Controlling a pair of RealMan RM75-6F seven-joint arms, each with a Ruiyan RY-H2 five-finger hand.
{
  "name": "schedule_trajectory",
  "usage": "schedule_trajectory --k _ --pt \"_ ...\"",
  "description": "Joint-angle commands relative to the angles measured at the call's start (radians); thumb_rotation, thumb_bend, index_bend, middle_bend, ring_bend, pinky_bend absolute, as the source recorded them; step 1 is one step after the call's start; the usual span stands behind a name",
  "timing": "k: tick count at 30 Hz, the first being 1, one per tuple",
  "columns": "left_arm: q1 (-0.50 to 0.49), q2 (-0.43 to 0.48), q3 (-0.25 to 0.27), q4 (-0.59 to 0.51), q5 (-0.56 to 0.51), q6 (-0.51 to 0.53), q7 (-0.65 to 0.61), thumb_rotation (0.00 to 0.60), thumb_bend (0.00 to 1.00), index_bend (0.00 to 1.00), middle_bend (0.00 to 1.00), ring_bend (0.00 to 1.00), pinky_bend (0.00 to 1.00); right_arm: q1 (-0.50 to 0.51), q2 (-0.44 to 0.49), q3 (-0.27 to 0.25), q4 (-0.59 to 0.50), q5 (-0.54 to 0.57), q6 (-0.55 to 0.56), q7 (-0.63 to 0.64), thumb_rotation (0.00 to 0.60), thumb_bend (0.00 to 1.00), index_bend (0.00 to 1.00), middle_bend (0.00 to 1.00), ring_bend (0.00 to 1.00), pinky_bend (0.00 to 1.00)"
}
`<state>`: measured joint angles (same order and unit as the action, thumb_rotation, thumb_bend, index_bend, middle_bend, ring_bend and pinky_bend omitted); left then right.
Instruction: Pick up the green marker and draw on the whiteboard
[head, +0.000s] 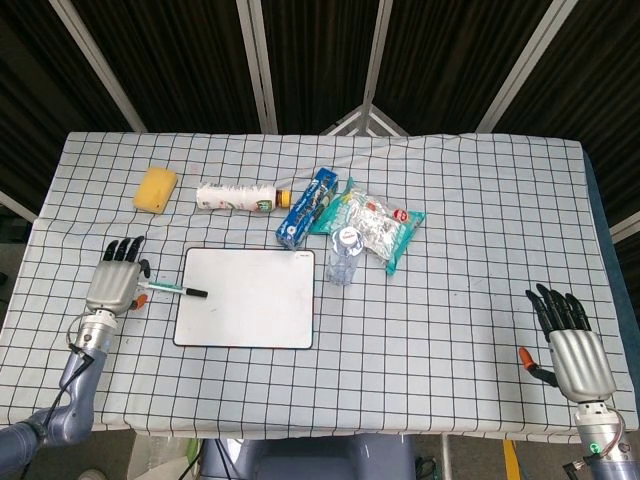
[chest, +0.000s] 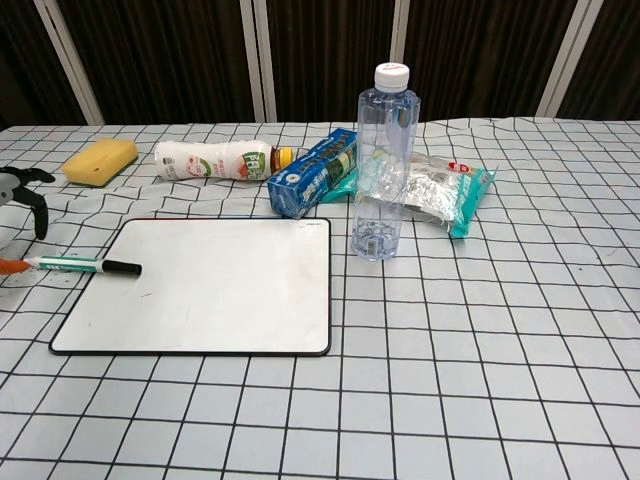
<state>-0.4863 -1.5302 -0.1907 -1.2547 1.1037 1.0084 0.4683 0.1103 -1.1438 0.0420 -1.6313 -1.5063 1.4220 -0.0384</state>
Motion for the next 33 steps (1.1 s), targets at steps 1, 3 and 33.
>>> schedule_trajectory --k 1,3,33 --pt "-0.016 -0.024 -0.003 0.013 -0.014 -0.009 0.007 0.600 0.39 0.45 0.03 0.00 0.00 0.000 0.001 0.000 -0.001 0.000 -0.001 0.002 0.600 0.35 0.00 0.00 0.00 0.00" --pt "-0.023 -0.037 -0.003 0.021 -0.021 -0.014 0.012 0.600 0.40 0.45 0.03 0.00 0.00 0.000 0.001 0.000 -0.001 0.000 -0.001 0.003 0.600 0.35 0.00 0.00 0.00 0.00" --pt "-0.033 -0.072 -0.036 -0.033 -0.003 0.059 -0.140 0.600 0.51 0.70 0.12 0.00 0.01 0.000 0.003 0.001 -0.005 0.004 -0.001 0.012 0.600 0.35 0.00 0.00 0.00 0.00"
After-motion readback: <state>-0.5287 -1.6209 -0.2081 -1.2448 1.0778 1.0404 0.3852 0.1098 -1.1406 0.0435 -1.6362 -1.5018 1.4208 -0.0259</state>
